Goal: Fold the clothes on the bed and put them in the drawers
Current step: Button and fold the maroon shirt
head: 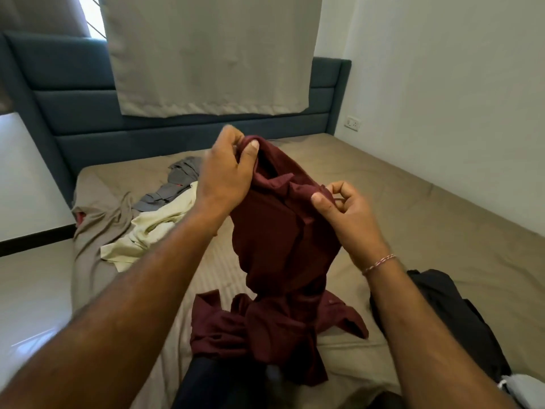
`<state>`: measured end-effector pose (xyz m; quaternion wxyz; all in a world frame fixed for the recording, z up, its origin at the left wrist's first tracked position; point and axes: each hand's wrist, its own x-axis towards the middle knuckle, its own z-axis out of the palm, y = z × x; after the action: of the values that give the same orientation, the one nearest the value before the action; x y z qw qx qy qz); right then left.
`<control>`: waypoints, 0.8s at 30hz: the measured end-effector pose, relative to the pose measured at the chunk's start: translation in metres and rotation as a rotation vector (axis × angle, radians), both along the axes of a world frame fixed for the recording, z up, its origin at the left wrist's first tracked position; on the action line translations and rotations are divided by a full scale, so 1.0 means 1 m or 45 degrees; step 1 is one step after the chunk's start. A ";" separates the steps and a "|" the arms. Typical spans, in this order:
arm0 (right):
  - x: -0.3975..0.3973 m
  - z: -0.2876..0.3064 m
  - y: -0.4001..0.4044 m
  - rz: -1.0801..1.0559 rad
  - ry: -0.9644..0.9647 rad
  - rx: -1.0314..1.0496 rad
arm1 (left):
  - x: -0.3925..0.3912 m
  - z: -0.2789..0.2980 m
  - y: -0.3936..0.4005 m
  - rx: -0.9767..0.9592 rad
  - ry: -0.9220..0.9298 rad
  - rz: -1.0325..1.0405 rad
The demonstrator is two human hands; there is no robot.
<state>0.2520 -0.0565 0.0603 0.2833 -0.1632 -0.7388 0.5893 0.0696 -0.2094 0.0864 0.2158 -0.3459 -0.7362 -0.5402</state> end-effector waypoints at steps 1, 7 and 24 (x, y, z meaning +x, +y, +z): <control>0.006 0.014 0.002 0.089 -0.133 0.196 | 0.000 0.014 -0.002 0.008 0.033 -0.003; 0.024 0.059 0.015 0.288 -0.635 0.812 | 0.002 0.068 -0.010 -0.124 -0.048 -0.148; 0.048 -0.271 -0.035 0.274 -1.437 0.574 | 0.060 -0.288 -0.040 -1.851 -0.270 -0.471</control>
<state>0.2995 -0.0919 -0.2108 -0.1849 -0.3105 -0.8935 0.2667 0.1301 -0.2491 -0.2019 -0.2326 -0.4652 -0.8538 0.0236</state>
